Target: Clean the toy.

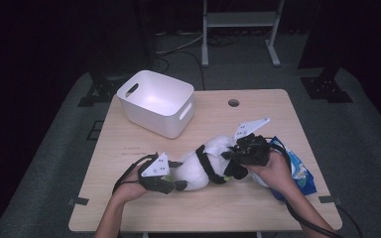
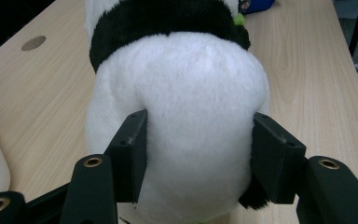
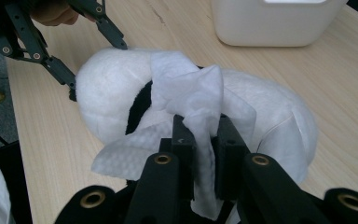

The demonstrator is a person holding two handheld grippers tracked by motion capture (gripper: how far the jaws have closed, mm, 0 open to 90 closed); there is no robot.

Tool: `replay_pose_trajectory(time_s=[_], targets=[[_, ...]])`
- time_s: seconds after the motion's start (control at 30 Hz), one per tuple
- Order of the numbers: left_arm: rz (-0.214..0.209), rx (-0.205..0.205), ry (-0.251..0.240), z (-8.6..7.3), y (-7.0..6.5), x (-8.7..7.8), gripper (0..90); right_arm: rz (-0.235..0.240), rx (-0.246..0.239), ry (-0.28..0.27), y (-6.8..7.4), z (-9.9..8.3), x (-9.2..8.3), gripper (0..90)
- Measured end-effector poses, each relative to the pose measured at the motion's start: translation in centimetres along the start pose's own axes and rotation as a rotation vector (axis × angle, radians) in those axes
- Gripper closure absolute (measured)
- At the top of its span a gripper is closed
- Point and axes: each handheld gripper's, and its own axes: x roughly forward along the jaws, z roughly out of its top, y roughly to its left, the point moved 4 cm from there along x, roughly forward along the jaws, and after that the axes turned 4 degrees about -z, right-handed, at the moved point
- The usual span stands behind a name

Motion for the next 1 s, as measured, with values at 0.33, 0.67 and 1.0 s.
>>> replay_pose_trajectory(time_s=[0.33, 0.67, 1.0], targets=[[-0.004, -0.004, -0.001, 0.0, 0.0, 0.0, 41.7, 0.000, 0.000, -0.001, 0.0, 0.0, 0.0, 80.4], [-0.005, -0.002, 0.003, 0.1, 0.0, 0.0, 41.9, 0.012, -0.031, 0.013, 1.1, 0.8, 0.7, 80.5], [-0.009, 0.004, 0.004, 0.1, 0.0, 0.0, 42.0, 0.044, -0.125, 0.050, 3.4, 2.0, 3.5, 80.5]])
